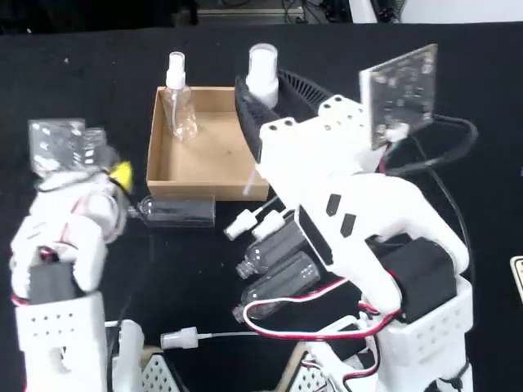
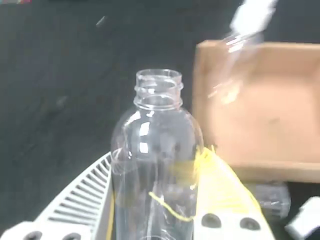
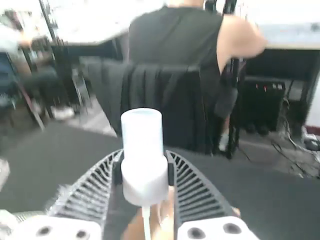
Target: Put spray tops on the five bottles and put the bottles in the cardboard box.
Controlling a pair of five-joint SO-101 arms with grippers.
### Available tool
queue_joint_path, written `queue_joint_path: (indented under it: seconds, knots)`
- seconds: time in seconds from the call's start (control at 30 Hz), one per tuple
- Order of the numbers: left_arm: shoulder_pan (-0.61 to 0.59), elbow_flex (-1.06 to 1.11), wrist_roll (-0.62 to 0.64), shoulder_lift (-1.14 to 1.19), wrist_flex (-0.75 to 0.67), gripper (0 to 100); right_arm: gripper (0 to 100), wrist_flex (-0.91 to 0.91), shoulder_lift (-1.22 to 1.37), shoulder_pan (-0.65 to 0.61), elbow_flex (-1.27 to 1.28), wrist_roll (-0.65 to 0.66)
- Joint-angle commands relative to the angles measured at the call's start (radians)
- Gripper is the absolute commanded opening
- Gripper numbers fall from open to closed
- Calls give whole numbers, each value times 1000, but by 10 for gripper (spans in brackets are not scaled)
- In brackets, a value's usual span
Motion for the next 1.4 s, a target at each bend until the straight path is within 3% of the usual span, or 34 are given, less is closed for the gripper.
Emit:
queue_joint_path:
  seconds: [0.0, 0.37, 0.53, 0.67, 0.87, 1.1, 1.37]
  knots:
    - [143, 104, 23, -140, -164, 30, 9, -161, -22, 18, -15, -58]
    - [325, 433, 26, -422, -430, 30, 9, -628, -22, 18, 205, -86]
    - [344, 542, 183, -571, -462, 30, 11, -635, -24, -54, 211, -60]
    - [348, 621, 269, -649, -528, 30, 11, -637, -19, -153, 216, 44]
    - [349, 702, 273, -637, -638, 30, 11, -643, -18, -239, 211, 129]
    - [380, 757, 270, -637, -752, 30, 11, -635, 101, -252, 182, 126]
    - [470, 797, 269, -635, -755, 30, 11, -634, 174, -255, 127, 129]
